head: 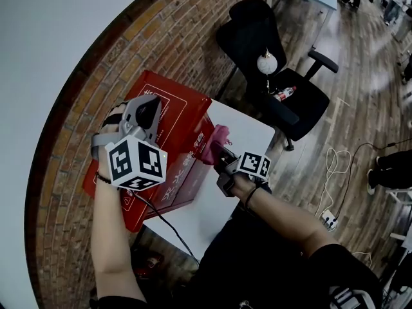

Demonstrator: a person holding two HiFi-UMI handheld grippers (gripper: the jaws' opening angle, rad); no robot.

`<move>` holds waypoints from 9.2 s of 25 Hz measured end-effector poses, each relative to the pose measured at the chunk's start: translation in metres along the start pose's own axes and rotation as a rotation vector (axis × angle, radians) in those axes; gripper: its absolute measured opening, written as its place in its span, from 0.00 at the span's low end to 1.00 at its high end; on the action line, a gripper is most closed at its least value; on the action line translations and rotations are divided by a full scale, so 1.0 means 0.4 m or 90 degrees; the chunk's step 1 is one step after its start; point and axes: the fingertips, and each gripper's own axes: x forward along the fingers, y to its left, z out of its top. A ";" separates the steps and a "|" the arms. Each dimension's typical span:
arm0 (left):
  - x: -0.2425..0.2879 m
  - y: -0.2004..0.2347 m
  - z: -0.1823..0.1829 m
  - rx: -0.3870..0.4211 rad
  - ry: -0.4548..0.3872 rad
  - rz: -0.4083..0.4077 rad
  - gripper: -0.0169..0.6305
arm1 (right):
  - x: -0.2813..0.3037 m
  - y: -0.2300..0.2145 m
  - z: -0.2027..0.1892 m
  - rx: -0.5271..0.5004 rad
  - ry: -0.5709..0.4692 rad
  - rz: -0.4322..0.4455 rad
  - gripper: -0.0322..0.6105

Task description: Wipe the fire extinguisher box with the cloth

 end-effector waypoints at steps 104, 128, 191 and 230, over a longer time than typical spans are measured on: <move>-0.005 0.001 0.009 0.001 -0.008 0.000 0.07 | 0.074 -0.612 -0.116 -0.040 0.072 -0.280 0.15; -0.005 0.000 0.009 0.001 -0.009 0.000 0.07 | 0.062 -0.607 -0.212 -0.029 0.123 -0.284 0.15; -0.007 -0.002 0.013 0.005 -0.015 0.002 0.07 | 0.024 -0.424 -0.332 -0.067 0.151 -0.171 0.15; -0.004 -0.009 0.014 0.013 -0.021 -0.006 0.07 | 0.009 -0.234 -0.281 -0.065 0.133 -0.100 0.15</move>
